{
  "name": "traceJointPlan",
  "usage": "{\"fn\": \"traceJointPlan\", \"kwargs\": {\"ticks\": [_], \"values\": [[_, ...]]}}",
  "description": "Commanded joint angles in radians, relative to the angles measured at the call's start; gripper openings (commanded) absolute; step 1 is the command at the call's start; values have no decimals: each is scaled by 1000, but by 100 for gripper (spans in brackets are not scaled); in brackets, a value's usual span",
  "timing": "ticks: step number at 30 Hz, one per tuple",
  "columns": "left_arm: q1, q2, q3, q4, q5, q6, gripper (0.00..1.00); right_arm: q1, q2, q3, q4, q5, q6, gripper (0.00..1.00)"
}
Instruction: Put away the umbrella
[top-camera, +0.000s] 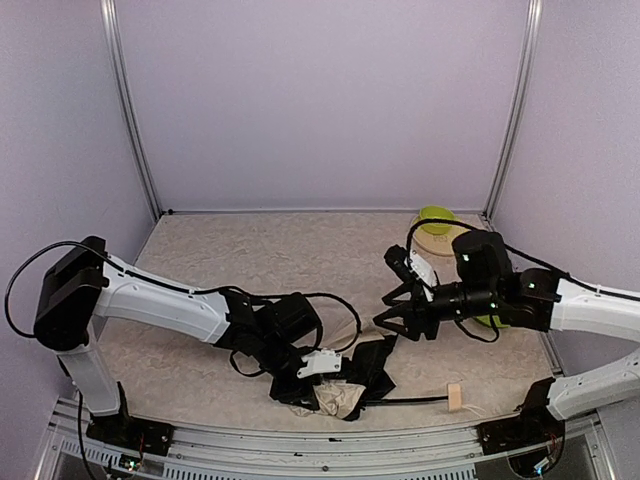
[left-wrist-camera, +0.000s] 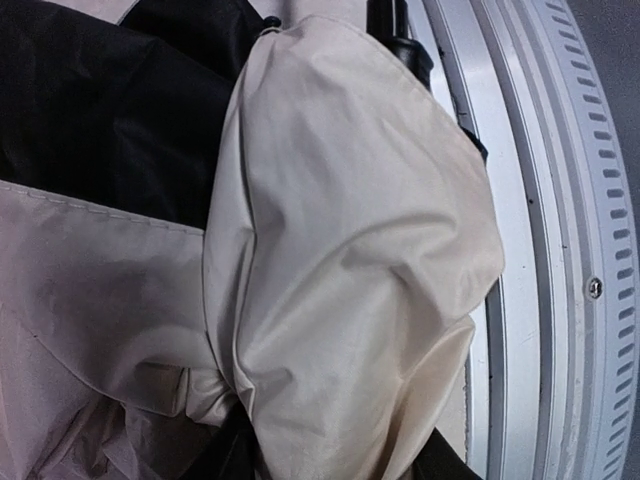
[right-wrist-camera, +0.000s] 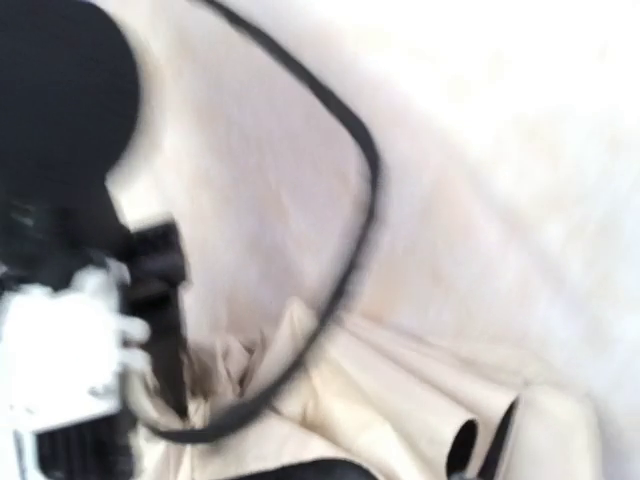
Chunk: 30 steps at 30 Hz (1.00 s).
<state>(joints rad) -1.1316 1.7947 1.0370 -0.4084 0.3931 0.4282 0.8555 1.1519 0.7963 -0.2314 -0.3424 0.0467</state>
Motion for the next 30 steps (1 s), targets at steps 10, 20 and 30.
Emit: {"fn": "traceJointPlan", "kwargs": {"ticks": [10,20,30], "values": [[21,45,70,-222,-84,-227,41,556,12,-192,233,545,-423,55],[39,78,83,-205,-34,-197,41,724,199,-201,366,715,-592,71],[53,97,87,-220,12,-172,41,692,355,-223,539,906,-705,78]]}}
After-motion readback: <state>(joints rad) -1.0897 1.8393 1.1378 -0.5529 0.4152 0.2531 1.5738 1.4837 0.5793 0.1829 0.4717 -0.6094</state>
